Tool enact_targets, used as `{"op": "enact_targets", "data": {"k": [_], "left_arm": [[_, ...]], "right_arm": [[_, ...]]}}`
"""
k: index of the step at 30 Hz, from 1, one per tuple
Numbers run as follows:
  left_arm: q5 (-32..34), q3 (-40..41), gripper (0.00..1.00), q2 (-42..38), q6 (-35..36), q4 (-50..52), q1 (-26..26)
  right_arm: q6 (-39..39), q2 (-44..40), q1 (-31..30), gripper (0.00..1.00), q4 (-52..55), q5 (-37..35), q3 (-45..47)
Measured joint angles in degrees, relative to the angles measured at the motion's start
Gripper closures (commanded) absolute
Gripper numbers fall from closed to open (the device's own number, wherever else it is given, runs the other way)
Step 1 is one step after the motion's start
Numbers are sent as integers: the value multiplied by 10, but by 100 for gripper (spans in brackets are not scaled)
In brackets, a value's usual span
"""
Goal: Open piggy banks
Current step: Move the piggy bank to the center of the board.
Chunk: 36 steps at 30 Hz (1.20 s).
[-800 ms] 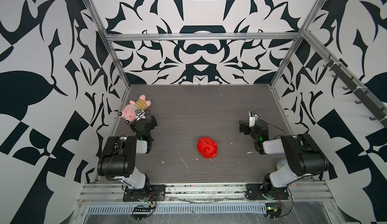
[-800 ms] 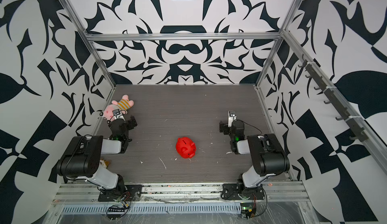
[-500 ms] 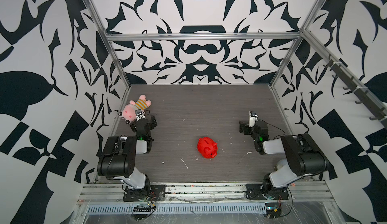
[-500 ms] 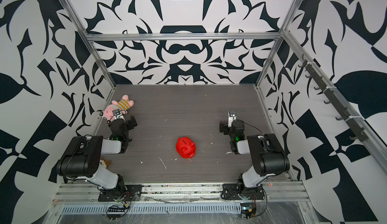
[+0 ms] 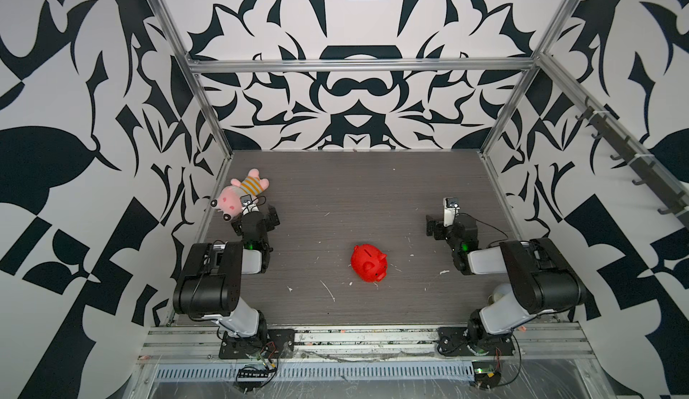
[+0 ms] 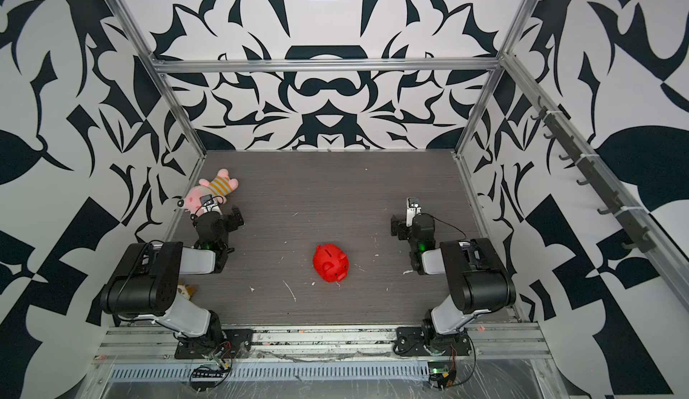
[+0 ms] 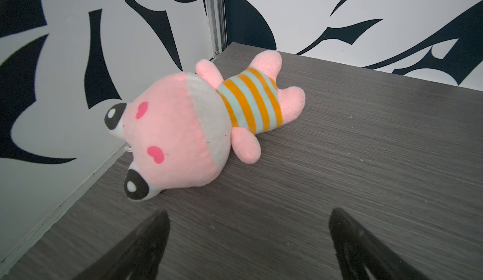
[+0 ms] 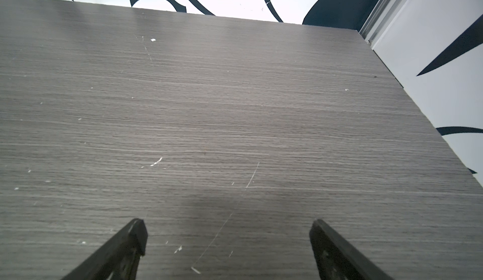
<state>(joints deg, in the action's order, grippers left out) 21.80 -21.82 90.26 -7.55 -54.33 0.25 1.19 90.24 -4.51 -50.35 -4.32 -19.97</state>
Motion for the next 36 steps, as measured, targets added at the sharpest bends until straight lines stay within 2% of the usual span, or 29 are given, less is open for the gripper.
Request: {"op": "enact_targets", "data": {"k": [3, 8, 12, 14, 18, 20, 22, 23, 28, 32, 36], "left_arm": [[0, 0, 0, -14, 1, 17, 0], [2, -63, 1, -102, -9, 180, -3], [-12, -135, 1, -169, -82, 284, -12], [-20, -150, 1, -208, -121, 336, -36], [-35, -164, 1, -260, -177, 439, -107], [-61, -163, 1, -278, -213, 489, -131], [-86, -157, 1, -287, -249, 520, -137], [-101, -151, 1, -289, -271, 532, -141], [-145, -123, 0, -271, -345, 553, -181], [-165, -131, 1, -223, -365, 554, -213], [-171, -162, 1, -180, -360, 565, -216]], "right_arm": [[-6, -23, 0, 0, 39, -12, -4], [-29, -116, 0, 2, 188, -39, -74], [-89, -160, -6, 11, 309, -32, -163], [-122, -179, -22, 15, 367, -22, -195], [-165, -219, -102, 19, 500, -13, -220], [-184, -238, -152, 25, 570, -4, -223], [-204, -256, -195, 39, 637, 14, -223], [-211, -266, -214, 43, 671, 33, -223], [-252, -338, -313, 39, 753, 73, -186], [-310, -399, -385, 38, 760, 94, -128], [-360, -378, -438, 34, 720, 99, -95]]}}
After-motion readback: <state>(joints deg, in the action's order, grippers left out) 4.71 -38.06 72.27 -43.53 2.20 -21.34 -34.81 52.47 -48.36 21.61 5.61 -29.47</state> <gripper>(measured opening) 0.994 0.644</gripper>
